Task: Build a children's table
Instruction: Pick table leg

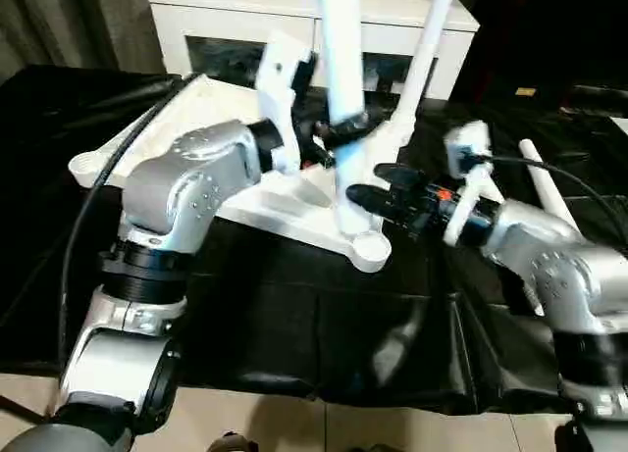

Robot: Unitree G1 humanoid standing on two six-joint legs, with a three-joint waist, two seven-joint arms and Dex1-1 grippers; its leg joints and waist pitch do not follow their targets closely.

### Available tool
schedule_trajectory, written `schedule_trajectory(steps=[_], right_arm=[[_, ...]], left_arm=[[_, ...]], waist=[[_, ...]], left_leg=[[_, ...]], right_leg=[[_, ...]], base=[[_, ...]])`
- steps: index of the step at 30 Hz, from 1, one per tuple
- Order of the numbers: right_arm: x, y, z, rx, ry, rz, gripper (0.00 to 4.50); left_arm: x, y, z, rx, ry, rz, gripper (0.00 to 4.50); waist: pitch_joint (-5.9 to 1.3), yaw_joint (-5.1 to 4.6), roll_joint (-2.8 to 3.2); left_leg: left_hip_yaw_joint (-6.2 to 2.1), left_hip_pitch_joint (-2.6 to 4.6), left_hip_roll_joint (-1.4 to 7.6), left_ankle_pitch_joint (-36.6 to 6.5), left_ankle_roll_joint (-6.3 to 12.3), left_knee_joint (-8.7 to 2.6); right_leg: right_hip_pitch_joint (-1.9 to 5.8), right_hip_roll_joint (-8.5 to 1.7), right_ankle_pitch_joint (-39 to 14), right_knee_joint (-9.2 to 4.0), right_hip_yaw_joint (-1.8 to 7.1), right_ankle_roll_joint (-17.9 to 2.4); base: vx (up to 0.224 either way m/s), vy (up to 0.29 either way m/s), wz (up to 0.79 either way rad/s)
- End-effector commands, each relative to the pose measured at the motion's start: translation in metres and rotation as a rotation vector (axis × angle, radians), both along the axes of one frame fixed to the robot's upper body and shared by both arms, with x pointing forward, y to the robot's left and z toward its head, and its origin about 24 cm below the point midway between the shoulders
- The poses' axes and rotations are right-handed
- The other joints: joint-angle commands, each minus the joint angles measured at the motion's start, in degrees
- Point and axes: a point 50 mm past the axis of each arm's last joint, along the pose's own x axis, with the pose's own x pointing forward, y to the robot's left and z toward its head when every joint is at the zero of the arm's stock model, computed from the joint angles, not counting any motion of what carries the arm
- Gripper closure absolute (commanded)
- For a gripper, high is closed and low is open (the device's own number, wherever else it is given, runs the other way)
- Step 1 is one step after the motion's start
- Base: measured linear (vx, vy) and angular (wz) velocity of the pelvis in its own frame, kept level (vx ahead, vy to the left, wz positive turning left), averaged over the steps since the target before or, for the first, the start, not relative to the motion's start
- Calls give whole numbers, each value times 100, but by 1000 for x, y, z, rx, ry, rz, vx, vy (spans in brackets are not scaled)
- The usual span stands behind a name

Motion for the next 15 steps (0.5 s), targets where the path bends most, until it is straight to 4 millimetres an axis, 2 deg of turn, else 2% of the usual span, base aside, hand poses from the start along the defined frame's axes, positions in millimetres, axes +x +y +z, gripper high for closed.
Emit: schedule_trajectory(steps=[1,5,6,8,12,13,14,15], right_arm=[[4,1,2,-63,-42,19,48],[4,9,-2,-102,-49,67,48],[4,10,-3,-108,-49,78,48],[4,12,-4,-115,-49,95,77],[4,14,-5,-122,-47,123,101],[4,15,-6,-124,-50,128,115],[5,15,-7,-124,-51,127,125],[5,15,-7,-123,-51,127,132]], left_arm=[[-6,-7,-1,22,5,-52,262],[-9,-10,-4,47,15,-83,262],[-10,-10,-5,56,17,-93,262],[-12,-10,-6,67,16,-104,262],[-12,-12,-6,78,10,-112,262],[-13,-13,-6,87,9,-132,262],[-14,-14,-6,88,10,-139,262],[-15,-14,-6,90,12,-147,262]], waist=[[-445,20,3],[-452,57,20],[-447,54,-7],[-450,70,16],[-449,77,15],[-445,76,41],[-448,72,31],[-449,78,58]], left_leg=[[-64,123,215,-1059,-241,-456],[-63,125,218,-986,-180,-453],[-60,121,217,-985,-168,-455],[-66,130,226,-989,-170,-459],[-65,134,224,-1058,-184,-460],[-68,131,224,-1080,-198,-462],[-68,131,224,-1088,-203,-463],[-71,134,221,-1100,-218,-460]], right_leg=[[294,-351,-1263,-359,242,-1173],[298,-347,-1128,-348,244,-1205],[299,-343,-1129,-352,244,-1209],[298,-348,-1112,-342,246,-1224],[297,-346,-1133,-346,243,-1244],[297,-347,-1142,-350,245,-1237],[299,-345,-1140,-351,245,-1234],[298,-346,-1136,-345,245,-1236]], base=[[0,0,0],[0,0,0],[0,0,0],[0,0,0],[0,0,0],[0,0,0],[0,0,0],[0,0,0]])
